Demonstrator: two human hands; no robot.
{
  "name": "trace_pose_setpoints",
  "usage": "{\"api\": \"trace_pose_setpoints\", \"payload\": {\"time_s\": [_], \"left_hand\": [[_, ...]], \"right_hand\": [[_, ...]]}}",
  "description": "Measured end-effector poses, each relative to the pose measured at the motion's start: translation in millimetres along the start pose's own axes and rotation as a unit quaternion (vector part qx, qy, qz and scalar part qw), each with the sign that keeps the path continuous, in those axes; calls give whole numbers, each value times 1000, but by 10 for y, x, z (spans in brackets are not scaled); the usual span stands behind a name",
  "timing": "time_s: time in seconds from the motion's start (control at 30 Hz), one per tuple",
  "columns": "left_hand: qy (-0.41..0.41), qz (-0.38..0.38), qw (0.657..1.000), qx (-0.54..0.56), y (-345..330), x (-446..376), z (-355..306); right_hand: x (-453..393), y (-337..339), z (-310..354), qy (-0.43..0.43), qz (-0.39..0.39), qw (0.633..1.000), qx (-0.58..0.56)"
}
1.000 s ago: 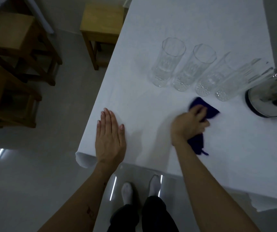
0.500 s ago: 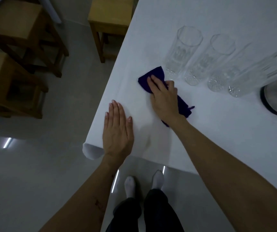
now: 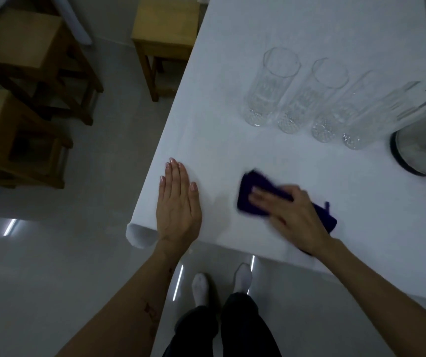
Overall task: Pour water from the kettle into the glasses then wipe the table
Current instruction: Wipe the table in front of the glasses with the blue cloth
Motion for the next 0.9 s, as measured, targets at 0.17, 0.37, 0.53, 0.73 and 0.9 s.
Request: {"api": "trace_pose_setpoints", "payload": {"time_s": [0.17,0.37,0.53,0.73,0.9], "left_hand": [[-1,5,1000,15,-2,-8,-12],[-26,10,999,-16,6,-16,10],[-30,23,997,-68,-26,-29,-4],[-38,44,991,-118,-69,-11,-32],[-73,75,987,-120,-119,3,-156]], "right_hand": [[-552,-142,388,-166,-69,984,-11],[151,-176,894,-29,-47,998,-9],[1282,211,-86,-176,-58,980,66],[1472,481,-1182,-556,-137,816,84],[224,192,-556,-342,-109,932,51]]}}
Point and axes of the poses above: each hand's wrist, its own x-axis away from the middle knuckle, its own y-axis out of the back of the hand, z = x × y, the point moved 7 cm from there along -x, towards the middle knuckle, and after that the axes turned 7 degrees about x, right-handed, at the moved point
